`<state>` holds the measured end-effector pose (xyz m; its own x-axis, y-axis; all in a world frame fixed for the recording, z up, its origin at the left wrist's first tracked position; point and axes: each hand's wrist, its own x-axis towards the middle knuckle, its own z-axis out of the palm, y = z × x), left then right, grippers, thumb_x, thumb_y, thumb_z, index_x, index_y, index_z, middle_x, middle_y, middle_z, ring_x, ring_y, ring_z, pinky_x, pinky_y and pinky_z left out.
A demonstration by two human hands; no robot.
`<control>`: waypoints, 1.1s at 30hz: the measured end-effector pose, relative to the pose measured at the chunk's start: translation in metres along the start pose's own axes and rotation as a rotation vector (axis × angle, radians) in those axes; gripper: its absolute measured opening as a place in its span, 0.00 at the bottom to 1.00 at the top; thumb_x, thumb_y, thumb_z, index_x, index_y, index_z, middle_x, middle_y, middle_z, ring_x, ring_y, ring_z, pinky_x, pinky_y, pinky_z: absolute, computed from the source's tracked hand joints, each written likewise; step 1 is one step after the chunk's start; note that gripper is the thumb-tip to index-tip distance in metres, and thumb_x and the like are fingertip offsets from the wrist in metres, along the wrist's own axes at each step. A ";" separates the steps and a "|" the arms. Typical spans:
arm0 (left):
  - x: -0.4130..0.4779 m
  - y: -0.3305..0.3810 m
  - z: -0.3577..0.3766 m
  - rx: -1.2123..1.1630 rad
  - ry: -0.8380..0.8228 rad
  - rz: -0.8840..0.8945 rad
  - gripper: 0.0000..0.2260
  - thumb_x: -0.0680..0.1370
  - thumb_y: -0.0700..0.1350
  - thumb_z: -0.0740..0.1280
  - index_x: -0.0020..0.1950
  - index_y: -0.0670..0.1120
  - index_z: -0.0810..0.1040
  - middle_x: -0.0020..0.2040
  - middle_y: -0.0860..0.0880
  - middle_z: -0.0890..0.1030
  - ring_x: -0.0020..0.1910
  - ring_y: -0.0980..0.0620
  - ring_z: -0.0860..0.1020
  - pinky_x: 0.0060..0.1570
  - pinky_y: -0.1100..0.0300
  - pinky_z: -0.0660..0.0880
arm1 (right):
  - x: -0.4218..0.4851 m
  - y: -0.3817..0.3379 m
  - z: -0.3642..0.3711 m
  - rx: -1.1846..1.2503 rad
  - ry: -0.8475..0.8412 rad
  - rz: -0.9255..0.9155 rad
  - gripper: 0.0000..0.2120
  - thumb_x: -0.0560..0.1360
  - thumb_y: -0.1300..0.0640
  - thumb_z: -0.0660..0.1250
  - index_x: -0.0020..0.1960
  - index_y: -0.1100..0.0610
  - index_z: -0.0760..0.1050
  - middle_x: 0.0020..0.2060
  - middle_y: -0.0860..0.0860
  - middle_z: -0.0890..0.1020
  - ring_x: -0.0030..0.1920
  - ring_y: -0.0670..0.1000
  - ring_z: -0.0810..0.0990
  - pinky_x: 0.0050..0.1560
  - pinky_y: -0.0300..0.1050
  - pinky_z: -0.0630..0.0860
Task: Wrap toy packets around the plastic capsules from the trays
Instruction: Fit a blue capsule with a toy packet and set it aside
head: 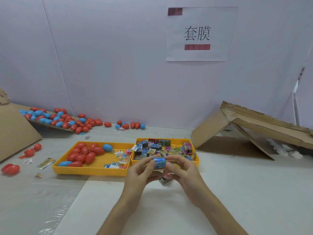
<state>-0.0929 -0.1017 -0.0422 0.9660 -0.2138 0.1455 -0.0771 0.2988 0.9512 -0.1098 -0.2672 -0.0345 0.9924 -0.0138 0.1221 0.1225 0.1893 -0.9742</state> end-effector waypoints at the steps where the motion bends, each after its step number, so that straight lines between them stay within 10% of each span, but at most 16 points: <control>1: 0.000 0.000 0.000 -0.023 -0.013 -0.021 0.14 0.76 0.52 0.68 0.57 0.47 0.85 0.50 0.40 0.86 0.47 0.41 0.86 0.43 0.61 0.80 | 0.000 0.001 0.000 -0.024 0.007 -0.010 0.15 0.68 0.52 0.77 0.53 0.55 0.84 0.49 0.56 0.85 0.44 0.54 0.84 0.47 0.47 0.80; 33: -0.001 0.001 0.000 -0.104 -0.108 -0.076 0.16 0.76 0.45 0.70 0.62 0.42 0.80 0.54 0.37 0.84 0.54 0.37 0.84 0.51 0.57 0.81 | -0.001 -0.001 0.000 0.041 -0.003 -0.056 0.11 0.73 0.53 0.73 0.53 0.55 0.86 0.49 0.57 0.86 0.47 0.55 0.84 0.48 0.45 0.81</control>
<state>-0.0943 -0.1016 -0.0413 0.9355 -0.3363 0.1081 0.0262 0.3711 0.9282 -0.1109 -0.2673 -0.0334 0.9841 -0.0227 0.1764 0.1769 0.2285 -0.9573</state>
